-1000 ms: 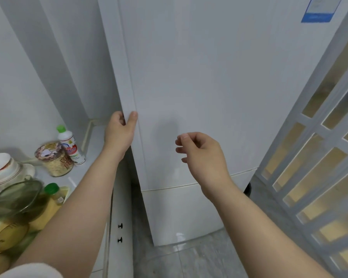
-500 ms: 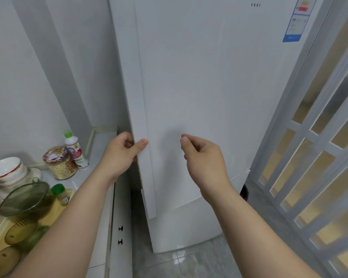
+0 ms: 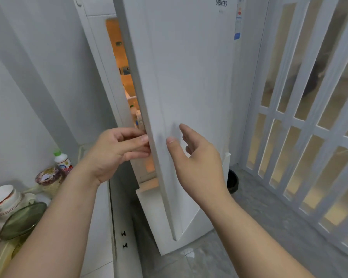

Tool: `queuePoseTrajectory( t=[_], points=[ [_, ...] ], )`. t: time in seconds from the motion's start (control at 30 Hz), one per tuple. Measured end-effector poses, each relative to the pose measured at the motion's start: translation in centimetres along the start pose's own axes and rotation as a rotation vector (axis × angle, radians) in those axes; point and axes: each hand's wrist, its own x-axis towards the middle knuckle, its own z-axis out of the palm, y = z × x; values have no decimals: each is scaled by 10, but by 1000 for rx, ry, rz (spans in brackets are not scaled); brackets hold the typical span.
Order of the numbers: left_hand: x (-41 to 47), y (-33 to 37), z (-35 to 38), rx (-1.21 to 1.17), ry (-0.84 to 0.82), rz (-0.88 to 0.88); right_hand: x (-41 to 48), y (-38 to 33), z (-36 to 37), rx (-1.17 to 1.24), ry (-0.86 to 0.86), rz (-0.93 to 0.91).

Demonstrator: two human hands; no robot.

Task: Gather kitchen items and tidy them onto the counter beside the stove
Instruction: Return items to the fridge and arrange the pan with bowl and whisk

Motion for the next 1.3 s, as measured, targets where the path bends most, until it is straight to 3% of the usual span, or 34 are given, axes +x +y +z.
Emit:
queuePoseTrajectory(
  t=[0.4, 0.53, 0.67, 0.93, 1.03, 1.1, 1.17, 1.3],
  points=[
    [-10, 24, 89, 10, -329, 45, -40, 5, -63, -51, 265, -76],
    [-5, 25, 104, -7, -242, 70, -46, 13, -81, -210, 393, -155],
    [4, 20, 113, -68, -127, 37, -48, 25, -93, -535, 530, -310],
    [24, 8, 132, -66, -66, -18, -49, 30, -120, -579, 688, -260],
    [32, 1, 137, -65, -51, -29, -49, 24, -115, -878, 826, -418],
    [40, -4, 137, -63, -25, -44, -48, 20, -104, -971, 758, -589],
    [46, -10, 136, -53, 7, -60, -44, 23, -93, -965, 593, -648],
    [57, -21, 128, -51, 58, -88, -24, 53, -80, -944, 336, -488]
  ],
)
